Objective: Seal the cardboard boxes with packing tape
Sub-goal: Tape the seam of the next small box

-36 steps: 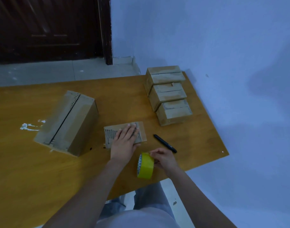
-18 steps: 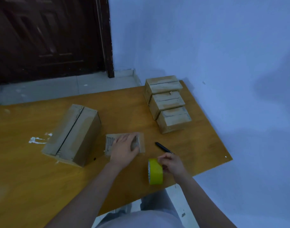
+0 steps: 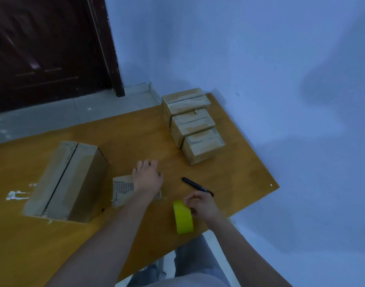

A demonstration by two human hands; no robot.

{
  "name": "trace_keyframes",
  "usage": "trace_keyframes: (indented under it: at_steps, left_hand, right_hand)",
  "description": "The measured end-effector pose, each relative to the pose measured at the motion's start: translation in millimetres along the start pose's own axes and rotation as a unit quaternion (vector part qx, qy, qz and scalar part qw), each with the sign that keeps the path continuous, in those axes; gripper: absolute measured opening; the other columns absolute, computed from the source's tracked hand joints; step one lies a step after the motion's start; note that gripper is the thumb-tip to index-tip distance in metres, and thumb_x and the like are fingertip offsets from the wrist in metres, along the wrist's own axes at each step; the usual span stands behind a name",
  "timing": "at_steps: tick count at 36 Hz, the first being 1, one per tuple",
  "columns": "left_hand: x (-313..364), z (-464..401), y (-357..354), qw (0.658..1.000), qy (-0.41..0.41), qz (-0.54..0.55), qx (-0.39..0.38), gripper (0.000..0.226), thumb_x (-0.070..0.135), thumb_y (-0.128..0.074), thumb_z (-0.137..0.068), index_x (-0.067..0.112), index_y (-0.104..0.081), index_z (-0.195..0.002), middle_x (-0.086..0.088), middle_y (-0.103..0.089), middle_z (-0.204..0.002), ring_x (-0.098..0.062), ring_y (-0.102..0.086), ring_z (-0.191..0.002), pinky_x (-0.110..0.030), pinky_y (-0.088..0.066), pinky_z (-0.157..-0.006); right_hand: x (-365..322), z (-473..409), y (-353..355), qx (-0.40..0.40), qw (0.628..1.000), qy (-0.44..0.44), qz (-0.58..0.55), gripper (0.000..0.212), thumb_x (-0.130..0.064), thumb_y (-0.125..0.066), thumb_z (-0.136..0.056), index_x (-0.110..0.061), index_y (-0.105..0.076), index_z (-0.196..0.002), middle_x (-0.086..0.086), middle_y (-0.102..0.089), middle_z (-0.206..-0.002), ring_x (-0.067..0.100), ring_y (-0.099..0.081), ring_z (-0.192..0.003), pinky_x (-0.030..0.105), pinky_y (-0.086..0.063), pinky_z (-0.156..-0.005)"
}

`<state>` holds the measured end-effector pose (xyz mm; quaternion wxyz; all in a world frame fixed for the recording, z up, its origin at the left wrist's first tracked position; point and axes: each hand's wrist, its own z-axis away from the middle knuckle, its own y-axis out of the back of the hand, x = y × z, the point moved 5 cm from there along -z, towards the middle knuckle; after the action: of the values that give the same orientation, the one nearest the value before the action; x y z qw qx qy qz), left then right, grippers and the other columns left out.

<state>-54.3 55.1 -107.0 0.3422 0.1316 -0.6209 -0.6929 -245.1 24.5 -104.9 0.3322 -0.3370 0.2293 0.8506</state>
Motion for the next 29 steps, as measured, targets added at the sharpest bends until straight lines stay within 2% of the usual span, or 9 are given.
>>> trace_keyframes:
  at_steps: [6,11,15,19,24,27,29]
  left_hand:
    - [-1,0,-1,0.999,-0.017,0.02,0.025,0.021,0.027,-0.046,-0.095,0.015,-0.06,-0.106,-0.006,-0.05,-0.106,-0.025,-0.041,-0.11,-0.036,-0.034,-0.087]
    - [-3,-3,-5,0.999,-0.036,0.039,0.006,0.032,0.049,-0.051,-0.093,0.02,-0.065,-0.092,0.0,-0.045,-0.099,-0.022,-0.04,-0.108,-0.036,-0.031,-0.088]
    - [-1,-2,-5,0.998,-0.055,0.017,-0.001,0.043,0.056,-0.046,-0.092,0.019,-0.068,-0.094,0.002,-0.039,-0.096,-0.021,-0.038,-0.108,-0.037,-0.031,-0.088]
    - [1,0,-5,0.997,-0.07,-0.006,-0.008,0.042,0.055,-0.041,-0.094,0.023,-0.069,-0.097,0.002,-0.045,-0.108,-0.02,-0.036,-0.111,-0.039,-0.03,-0.088]
    - [0,-2,-2,0.997,-0.079,-0.003,-0.013,0.05,0.056,-0.031,-0.095,0.025,-0.071,-0.101,0.004,-0.048,-0.11,-0.021,-0.036,-0.111,-0.039,-0.027,-0.092]
    - [-5,1,1,0.992,-0.1,0.072,0.025,0.06,0.058,-0.027,-0.092,0.019,-0.072,-0.096,0.0,-0.054,-0.105,-0.023,-0.042,-0.107,-0.04,-0.027,-0.092]
    - [-11,7,9,0.975,-0.145,0.129,0.111,0.055,0.056,-0.035,-0.092,0.016,-0.072,-0.087,-0.004,-0.058,-0.096,-0.023,-0.045,-0.098,-0.042,-0.031,-0.086]
  right_hand:
    - [-6,-9,-4,-0.008,1.0,0.008,-0.002,0.011,-0.006,-0.062,-0.088,-0.01,-0.064,-0.077,0.003,-0.059,-0.069,0.016,-0.056,-0.064,0.027,-0.047,-0.057]
    - [-12,-15,-6,-0.011,1.0,0.019,0.004,0.012,-0.007,-0.062,-0.088,-0.01,-0.062,-0.076,0.002,-0.059,-0.066,0.015,-0.057,-0.061,0.028,-0.048,-0.056]
    - [-14,-19,-6,-0.018,0.999,0.024,0.012,0.014,-0.006,-0.062,-0.088,-0.011,-0.062,-0.075,0.002,-0.059,-0.065,0.015,-0.056,-0.059,0.026,-0.046,-0.054]
    - [-16,-20,-6,-0.013,1.0,0.025,0.009,0.016,-0.006,-0.062,-0.087,-0.011,-0.061,-0.073,0.001,-0.058,-0.065,0.014,-0.055,-0.058,0.024,-0.046,-0.052]
    - [-17,-20,-6,-0.011,1.0,0.02,0.005,0.013,-0.006,-0.062,-0.088,-0.01,-0.062,-0.075,0.002,-0.06,-0.068,0.015,-0.057,-0.061,0.023,-0.047,-0.051]
    - [-15,-22,-5,-0.002,1.0,0.011,0.001,0.011,-0.007,-0.063,-0.088,-0.01,-0.063,-0.077,0.004,-0.061,-0.071,0.017,-0.059,-0.064,0.026,-0.048,-0.054]
    - [-15,-24,-4,0.002,1.0,0.008,-0.003,0.012,-0.008,-0.063,-0.087,-0.011,-0.064,-0.076,0.005,-0.062,-0.074,0.019,-0.06,-0.067,0.027,-0.049,-0.057]
